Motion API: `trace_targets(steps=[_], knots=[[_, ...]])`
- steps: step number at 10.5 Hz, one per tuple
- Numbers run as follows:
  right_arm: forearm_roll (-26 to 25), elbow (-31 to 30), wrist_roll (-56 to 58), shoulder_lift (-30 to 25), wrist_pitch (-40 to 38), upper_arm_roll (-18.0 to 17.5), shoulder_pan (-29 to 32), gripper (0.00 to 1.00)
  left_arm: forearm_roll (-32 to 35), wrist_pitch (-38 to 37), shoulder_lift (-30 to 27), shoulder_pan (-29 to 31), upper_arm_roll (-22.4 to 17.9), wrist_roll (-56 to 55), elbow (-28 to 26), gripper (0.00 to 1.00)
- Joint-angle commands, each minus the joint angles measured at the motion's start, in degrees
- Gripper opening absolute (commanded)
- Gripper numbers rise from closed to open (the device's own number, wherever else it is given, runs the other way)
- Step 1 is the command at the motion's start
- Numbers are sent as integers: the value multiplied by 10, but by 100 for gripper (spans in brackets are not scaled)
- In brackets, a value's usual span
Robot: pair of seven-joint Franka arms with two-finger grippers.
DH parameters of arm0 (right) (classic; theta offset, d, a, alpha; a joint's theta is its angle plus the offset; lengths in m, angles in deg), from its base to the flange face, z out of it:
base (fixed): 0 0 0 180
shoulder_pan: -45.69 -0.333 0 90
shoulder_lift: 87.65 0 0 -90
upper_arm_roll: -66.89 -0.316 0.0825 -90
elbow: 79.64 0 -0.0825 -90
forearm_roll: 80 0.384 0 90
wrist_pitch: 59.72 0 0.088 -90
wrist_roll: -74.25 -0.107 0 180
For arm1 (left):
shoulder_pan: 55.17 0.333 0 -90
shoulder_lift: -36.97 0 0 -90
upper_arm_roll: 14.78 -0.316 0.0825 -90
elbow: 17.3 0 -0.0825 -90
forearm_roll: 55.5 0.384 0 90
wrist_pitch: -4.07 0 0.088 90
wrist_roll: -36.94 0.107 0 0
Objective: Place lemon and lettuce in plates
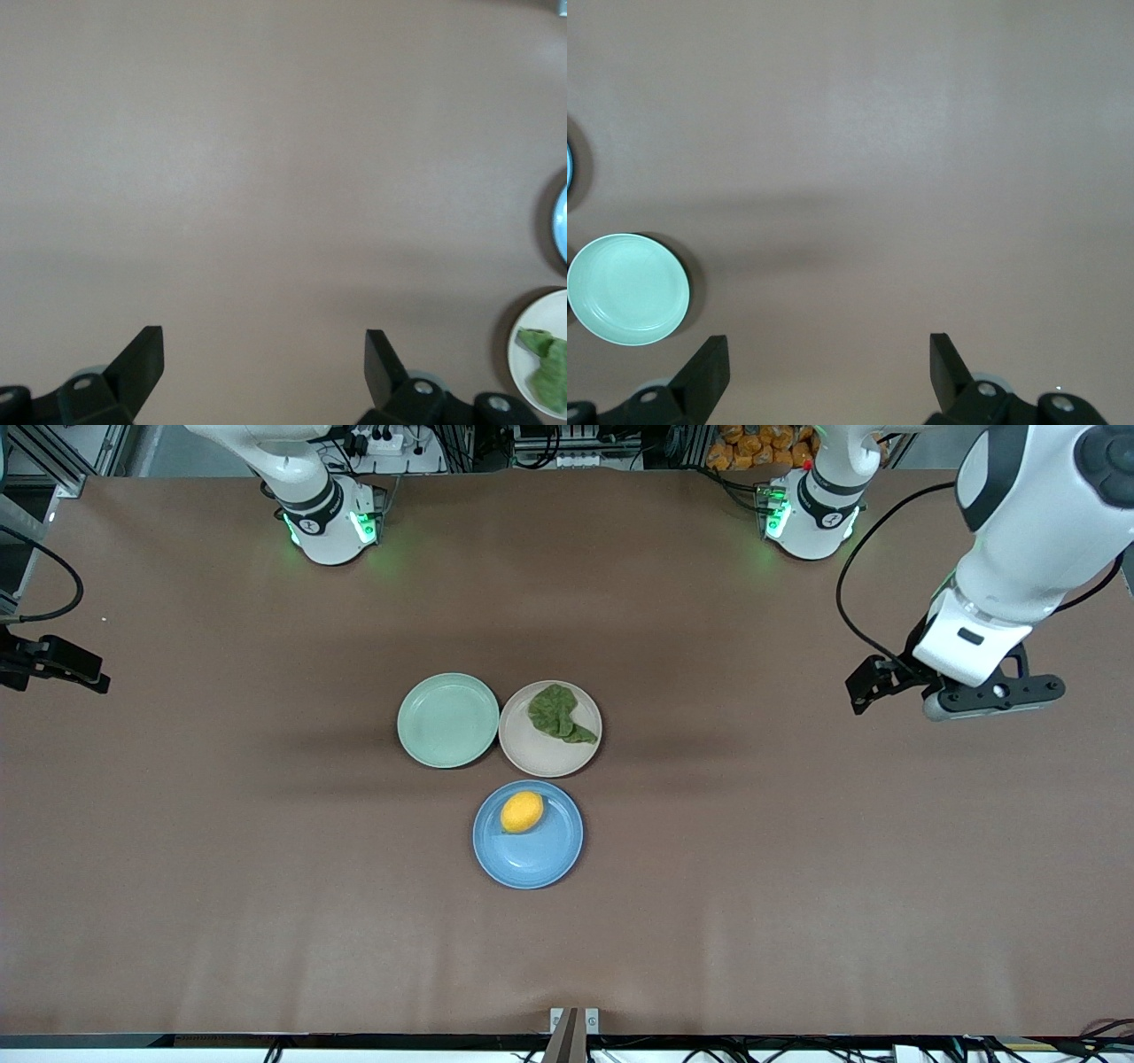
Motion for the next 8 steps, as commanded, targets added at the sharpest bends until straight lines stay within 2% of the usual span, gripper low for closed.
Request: trace_targets(steps=[1,3,8], knots=[[3,5,-13,-4,-5,-10,0,100,-16,-77,2,-25,-24,31,53,100],[3,9,-13,-7,-4,-13,-1,100,-16,-128,2,-70,-70,69,96,100],[3,18,-12,-7,-10,-13,-2,100,-35,-212,1,-64,-68,72,142,100]])
